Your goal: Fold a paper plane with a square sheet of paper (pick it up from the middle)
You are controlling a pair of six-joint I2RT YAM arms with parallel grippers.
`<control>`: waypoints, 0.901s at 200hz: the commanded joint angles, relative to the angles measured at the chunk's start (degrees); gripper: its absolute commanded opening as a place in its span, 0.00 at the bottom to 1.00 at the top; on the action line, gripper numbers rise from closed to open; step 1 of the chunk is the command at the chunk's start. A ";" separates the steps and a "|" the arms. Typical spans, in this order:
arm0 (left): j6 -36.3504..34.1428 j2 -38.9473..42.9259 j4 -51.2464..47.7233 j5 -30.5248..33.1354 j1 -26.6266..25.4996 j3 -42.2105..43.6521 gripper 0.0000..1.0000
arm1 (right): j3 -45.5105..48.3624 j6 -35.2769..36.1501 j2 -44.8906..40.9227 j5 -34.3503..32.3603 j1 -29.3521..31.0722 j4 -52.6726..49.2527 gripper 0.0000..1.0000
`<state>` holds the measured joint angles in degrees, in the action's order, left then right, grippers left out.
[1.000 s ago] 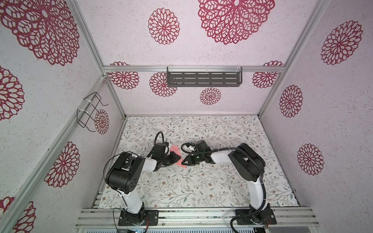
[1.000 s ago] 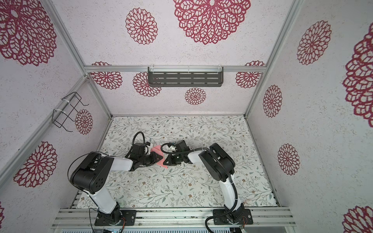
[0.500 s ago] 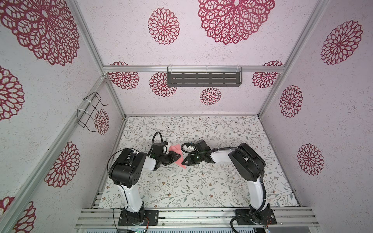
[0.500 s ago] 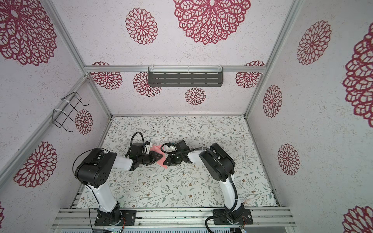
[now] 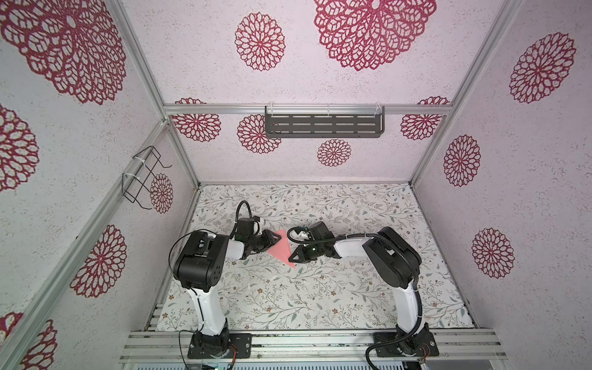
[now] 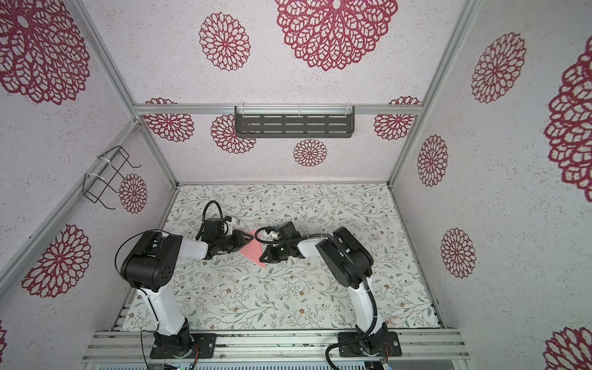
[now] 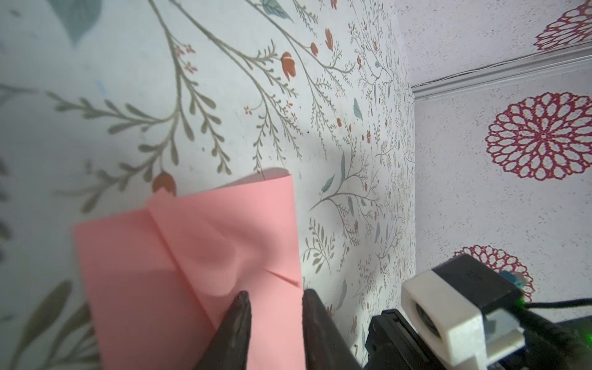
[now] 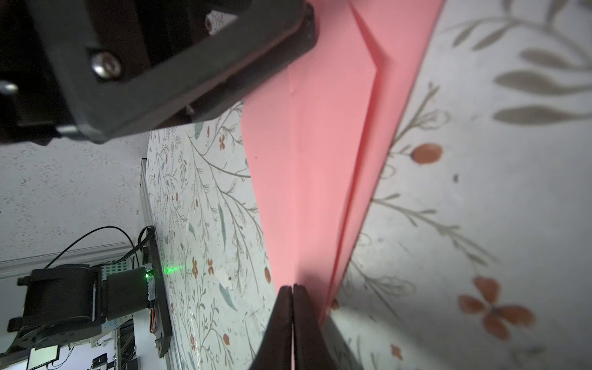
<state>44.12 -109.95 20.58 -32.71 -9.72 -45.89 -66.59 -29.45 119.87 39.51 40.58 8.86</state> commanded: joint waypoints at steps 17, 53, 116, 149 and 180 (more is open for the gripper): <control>-2.50 -4.36 -6.64 5.00 2.02 -0.86 0.33 | 2.51 1.85 2.56 -5.42 -1.03 -10.70 0.09; -1.10 -5.40 -7.39 5.67 4.17 -2.11 0.35 | 2.60 2.03 2.30 -5.49 -1.11 -10.79 0.09; 2.31 -7.34 -7.04 5.20 7.84 -5.58 0.40 | 2.88 2.03 1.85 -5.73 -1.29 -10.71 0.09; 2.24 -8.19 -7.46 5.02 9.75 -7.58 0.41 | 2.87 1.70 1.68 -5.93 -1.38 -10.36 0.09; 2.81 -5.71 -7.79 4.42 11.30 -9.13 0.41 | 2.81 1.48 1.46 -5.92 -1.38 -10.01 0.09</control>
<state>46.76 -115.46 18.28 -31.94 0.10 -54.98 -66.52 -29.02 119.87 39.75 40.36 8.84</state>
